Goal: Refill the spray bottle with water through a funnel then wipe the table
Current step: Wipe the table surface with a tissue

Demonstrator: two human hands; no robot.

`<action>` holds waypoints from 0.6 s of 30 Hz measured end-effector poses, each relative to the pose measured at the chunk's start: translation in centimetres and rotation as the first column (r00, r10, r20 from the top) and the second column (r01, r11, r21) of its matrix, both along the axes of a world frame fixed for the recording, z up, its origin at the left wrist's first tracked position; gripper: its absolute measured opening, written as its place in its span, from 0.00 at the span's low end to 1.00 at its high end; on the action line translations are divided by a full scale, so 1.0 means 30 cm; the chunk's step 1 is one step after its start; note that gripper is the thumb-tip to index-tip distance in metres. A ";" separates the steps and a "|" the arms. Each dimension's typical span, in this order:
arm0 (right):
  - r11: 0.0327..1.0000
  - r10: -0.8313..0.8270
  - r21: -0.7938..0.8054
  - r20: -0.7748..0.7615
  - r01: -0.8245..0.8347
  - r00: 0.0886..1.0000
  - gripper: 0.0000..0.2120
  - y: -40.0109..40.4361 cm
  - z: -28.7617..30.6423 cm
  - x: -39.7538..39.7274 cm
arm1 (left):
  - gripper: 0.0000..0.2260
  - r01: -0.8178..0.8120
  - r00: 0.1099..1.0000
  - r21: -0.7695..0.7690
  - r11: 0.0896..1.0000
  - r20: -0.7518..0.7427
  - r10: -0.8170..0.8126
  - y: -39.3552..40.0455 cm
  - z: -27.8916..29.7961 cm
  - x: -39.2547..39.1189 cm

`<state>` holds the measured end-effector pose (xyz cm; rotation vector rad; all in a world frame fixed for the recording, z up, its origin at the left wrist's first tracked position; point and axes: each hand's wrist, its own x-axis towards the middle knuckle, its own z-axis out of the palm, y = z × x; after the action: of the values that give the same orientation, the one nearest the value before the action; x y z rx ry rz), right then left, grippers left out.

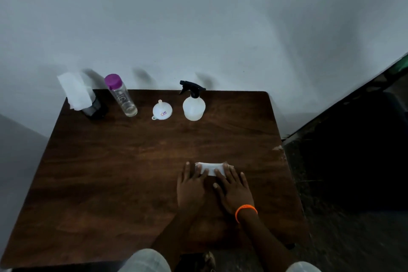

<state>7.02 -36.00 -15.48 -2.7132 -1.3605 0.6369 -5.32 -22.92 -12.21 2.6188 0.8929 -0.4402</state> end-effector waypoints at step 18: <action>0.996 -0.031 0.088 0.021 0.029 0.999 0.27 0.335 -0.026 0.491 | 0.27 -0.006 0.995 0.097 0.995 0.095 -0.004 0.267 -0.062 0.502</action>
<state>21.74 -25.94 -16.26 -2.6745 -1.3166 0.5337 9.75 -14.90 -14.07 2.7019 0.9059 -0.2748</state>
